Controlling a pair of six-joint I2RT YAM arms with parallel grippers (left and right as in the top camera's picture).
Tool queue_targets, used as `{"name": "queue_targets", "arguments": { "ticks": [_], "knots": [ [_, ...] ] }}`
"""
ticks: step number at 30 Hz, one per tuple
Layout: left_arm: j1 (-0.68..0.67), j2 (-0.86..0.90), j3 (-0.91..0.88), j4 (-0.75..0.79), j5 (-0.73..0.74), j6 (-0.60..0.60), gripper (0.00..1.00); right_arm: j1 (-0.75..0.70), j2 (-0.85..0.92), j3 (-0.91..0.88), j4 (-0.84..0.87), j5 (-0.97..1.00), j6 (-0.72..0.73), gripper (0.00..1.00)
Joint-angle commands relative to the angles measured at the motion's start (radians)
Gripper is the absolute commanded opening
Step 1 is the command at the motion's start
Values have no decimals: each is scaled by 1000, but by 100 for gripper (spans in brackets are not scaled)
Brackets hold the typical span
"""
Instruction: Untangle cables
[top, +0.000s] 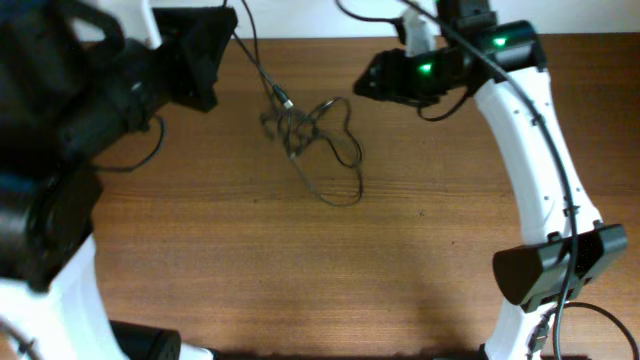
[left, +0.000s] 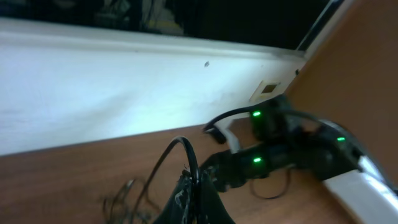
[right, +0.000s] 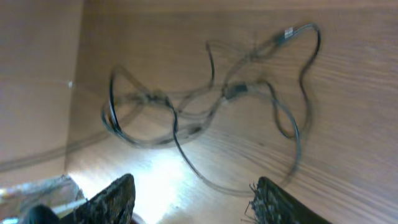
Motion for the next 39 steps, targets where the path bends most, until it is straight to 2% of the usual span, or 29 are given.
{"name": "queue_targets", "arguments": {
  "ticks": [1,5,9,16,20,30,39],
  "knots": [
    [0,-40,12,5,-3,19,0,70,11,5,41,25,57,63],
    [1,-44,12,5,-4,19,0,129,42,5,37,33,57,67],
    [1,-43,11,2,-61,20,0,158,99,5,-40,27,108,71],
    [1,-31,10,-7,-101,20,0,164,141,5,-61,-158,109,81],
    [1,-10,10,-15,-109,19,0,167,141,5,-58,-179,106,82],
    [8,13,10,-3,-115,19,0,233,151,5,-29,-80,-213,82],
    [40,10,10,-2,-116,20,0,256,173,5,-34,-88,-270,82]
  ]
}}
